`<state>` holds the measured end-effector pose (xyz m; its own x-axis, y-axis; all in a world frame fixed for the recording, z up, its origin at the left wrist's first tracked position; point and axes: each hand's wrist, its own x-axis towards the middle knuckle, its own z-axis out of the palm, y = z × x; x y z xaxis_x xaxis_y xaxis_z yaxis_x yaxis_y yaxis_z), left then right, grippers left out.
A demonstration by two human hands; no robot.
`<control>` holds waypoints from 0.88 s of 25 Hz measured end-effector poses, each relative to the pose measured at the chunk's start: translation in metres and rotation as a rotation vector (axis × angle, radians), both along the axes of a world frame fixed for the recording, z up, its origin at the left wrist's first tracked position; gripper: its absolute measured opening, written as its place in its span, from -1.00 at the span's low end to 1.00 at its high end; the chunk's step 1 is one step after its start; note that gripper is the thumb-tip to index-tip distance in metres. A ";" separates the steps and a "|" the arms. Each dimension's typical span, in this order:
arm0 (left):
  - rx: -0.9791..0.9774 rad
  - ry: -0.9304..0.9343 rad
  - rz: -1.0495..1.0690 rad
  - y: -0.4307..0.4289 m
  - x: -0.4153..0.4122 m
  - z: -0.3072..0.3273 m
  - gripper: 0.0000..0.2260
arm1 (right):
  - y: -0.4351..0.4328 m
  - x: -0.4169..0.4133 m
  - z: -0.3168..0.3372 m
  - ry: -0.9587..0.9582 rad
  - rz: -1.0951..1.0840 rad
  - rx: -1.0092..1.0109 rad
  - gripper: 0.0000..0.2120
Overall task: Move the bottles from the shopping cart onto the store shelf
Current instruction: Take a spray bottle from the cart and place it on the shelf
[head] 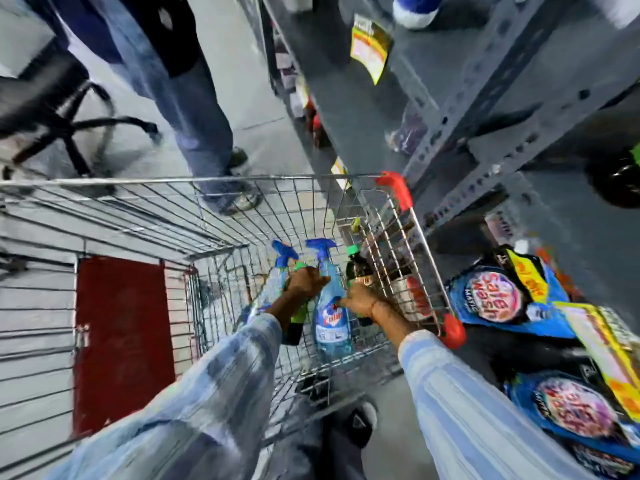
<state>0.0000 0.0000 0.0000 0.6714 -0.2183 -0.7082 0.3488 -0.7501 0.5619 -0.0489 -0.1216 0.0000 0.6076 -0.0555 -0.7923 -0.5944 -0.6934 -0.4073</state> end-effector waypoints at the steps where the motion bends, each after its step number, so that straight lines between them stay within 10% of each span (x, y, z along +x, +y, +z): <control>1: -0.037 0.021 0.032 0.000 -0.001 -0.013 -0.80 | 0.000 -0.001 -0.009 0.044 0.039 0.025 -0.61; 10: -0.025 0.139 0.169 -0.024 -0.007 -0.069 -0.74 | 0.011 -0.008 -0.053 0.290 0.265 -0.041 -0.58; 22: 0.047 0.044 0.221 -0.016 -0.008 -0.035 -0.76 | -0.006 -0.003 -0.017 0.232 -0.028 0.061 -0.56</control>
<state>-0.0075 -0.0158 -0.0350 0.6676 -0.0360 -0.7437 0.5306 -0.6777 0.5091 -0.0518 -0.1277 -0.0167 0.4076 -0.0176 -0.9130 -0.6954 -0.6540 -0.2979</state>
